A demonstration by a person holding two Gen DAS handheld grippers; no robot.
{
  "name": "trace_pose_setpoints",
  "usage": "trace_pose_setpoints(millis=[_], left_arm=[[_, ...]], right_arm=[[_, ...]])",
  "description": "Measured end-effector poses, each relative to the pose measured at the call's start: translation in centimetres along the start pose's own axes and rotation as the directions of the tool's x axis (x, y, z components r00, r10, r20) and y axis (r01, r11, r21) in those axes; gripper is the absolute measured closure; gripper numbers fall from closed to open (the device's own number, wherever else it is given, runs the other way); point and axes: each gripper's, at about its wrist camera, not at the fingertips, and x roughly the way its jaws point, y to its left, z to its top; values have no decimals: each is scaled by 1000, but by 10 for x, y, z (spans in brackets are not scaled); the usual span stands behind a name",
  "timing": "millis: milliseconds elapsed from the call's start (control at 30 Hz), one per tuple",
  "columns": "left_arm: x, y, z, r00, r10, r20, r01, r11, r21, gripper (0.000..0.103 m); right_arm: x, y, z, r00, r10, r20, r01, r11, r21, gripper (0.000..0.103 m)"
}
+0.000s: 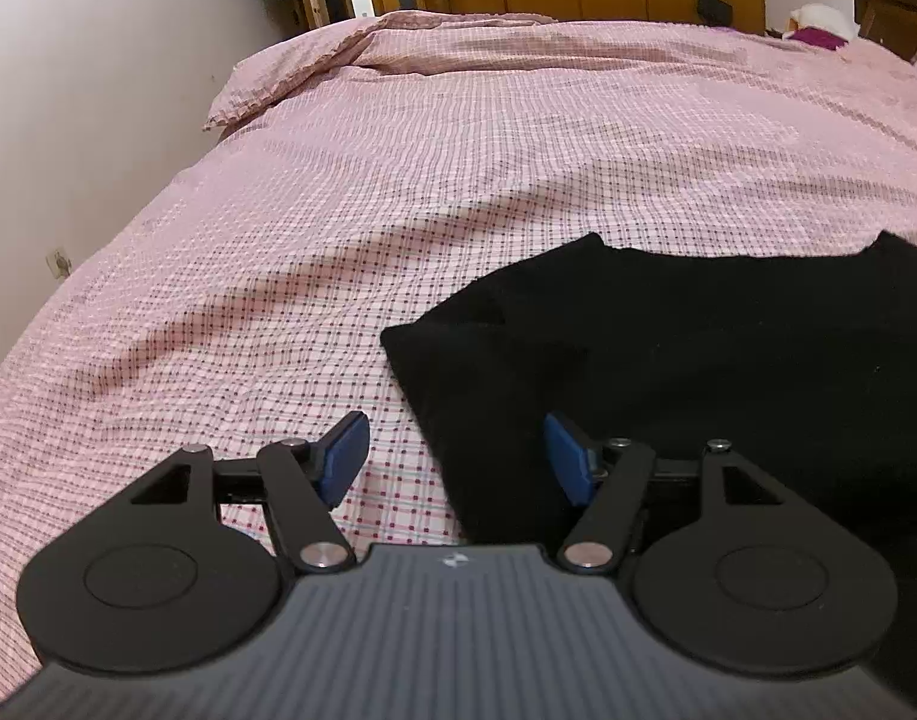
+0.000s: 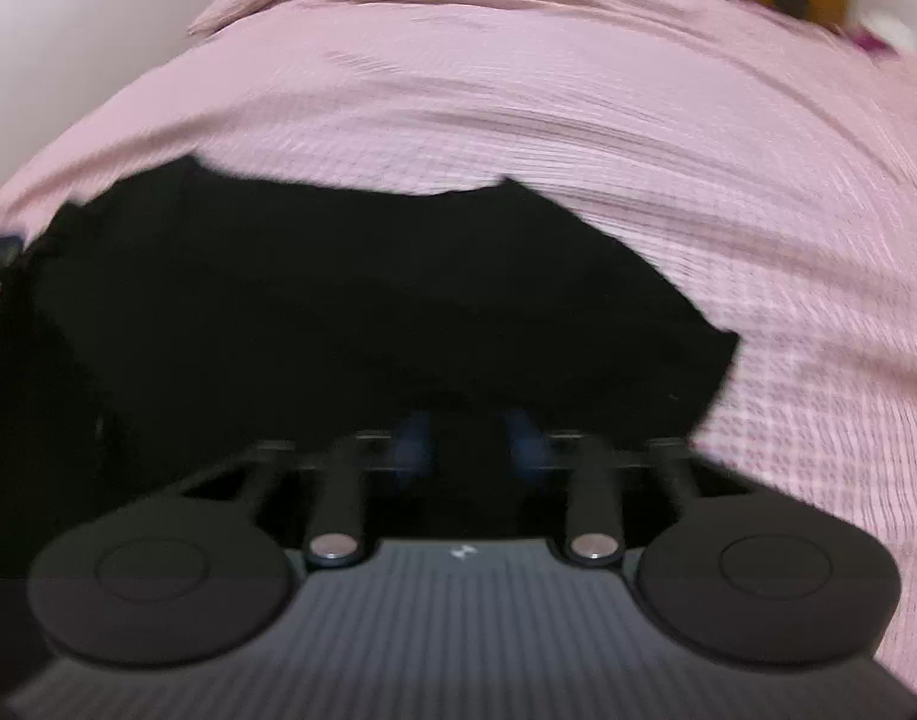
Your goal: Fold small clothes
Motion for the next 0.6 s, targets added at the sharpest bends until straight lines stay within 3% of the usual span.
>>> trace_pose_setpoints(millis=[67,200,367,467,600], left_arm=[[-3,1,0,1000,0,15,1,1000,-13,33],[0,-1,-3,998,23,54,-22,1000,-15,33],[18,-4,-10,997,50,57,-50,999,-3,31],[29,0,-12,997,58,56,-56,998,-32,23],[30,7,-8,999,38,29,-36,997,-66,22]], right_arm=[[-7,11,4,999,-38,11,39,998,-51,97],[-21,10,15,974,-156,165,163,986,-33,100],[19,-5,9,974,-213,77,212,977,31,100],[27,-12,-4,969,-213,125,204,976,82,100],[20,-19,-5,967,-212,143,192,971,144,100]])
